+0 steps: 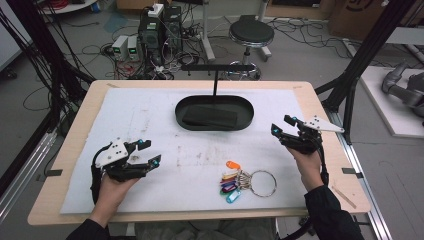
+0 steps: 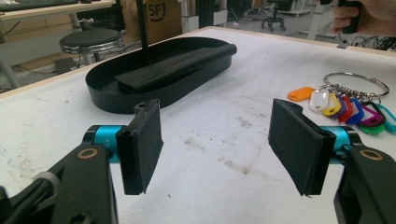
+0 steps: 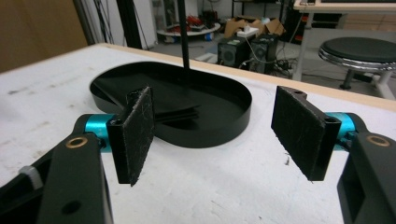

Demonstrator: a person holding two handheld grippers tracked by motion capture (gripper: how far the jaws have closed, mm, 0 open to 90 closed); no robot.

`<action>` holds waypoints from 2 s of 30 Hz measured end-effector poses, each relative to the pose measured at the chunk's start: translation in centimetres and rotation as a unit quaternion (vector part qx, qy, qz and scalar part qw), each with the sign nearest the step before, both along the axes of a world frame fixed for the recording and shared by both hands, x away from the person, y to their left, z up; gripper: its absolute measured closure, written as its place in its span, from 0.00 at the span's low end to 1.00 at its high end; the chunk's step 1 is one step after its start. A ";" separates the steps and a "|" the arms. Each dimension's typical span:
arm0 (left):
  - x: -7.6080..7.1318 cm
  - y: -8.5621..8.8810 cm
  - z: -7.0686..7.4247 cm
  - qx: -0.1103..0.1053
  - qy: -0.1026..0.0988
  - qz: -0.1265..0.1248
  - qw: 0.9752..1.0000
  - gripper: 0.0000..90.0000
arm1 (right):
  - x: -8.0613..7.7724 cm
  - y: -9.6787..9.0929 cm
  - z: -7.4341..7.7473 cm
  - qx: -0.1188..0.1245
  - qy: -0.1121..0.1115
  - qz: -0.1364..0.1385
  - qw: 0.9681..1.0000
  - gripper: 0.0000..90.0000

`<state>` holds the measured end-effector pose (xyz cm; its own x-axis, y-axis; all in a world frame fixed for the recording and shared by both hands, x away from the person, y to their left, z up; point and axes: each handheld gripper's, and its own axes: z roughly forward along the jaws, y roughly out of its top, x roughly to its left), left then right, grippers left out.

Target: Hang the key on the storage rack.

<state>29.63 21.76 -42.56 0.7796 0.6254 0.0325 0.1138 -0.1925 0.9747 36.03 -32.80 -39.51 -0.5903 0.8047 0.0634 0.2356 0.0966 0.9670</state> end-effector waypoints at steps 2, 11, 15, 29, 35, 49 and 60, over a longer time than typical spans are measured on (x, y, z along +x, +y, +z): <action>0.0 0.1 0.0 -0.001 -0.002 0.003 1.000 0.39 | -0.4 -0.2 0.1 0.009 -0.005 0.004 1.000 0.35; 0.0 0.6 -0.3 0.003 0.001 0.010 1.000 0.39 | -3.0 -0.8 0.6 -0.027 -0.019 0.023 0.999 0.32; -0.1 0.9 0.0 -0.002 -0.005 0.016 1.000 0.39 | -4.1 -0.9 0.5 -0.018 0.007 0.030 0.999 0.34; 1.1 -0.3 0.5 0.000 -0.015 0.007 1.000 0.39 | -7.7 -1.2 -2.3 -0.066 0.108 0.027 0.992 0.66; 1.8 -1.7 1.0 0.002 -0.029 0.010 1.000 0.39 | -8.6 -1.2 -3.6 -0.088 0.155 0.045 0.983 0.75; 2.2 -2.5 1.3 -0.001 -0.032 0.022 0.999 0.39 | -8.2 0.0 -5.4 -0.119 0.197 0.063 0.971 0.79; 1.9 -3.0 1.2 0.009 -0.028 0.014 0.999 0.39 | -7.8 1.0 -5.9 -0.168 0.186 0.066 0.966 0.96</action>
<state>31.57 18.78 -41.34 0.7582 0.6462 0.0871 0.0641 -0.2069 0.9763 28.23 -31.78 -45.41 -0.6763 0.7355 0.0398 0.5253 0.4438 0.7261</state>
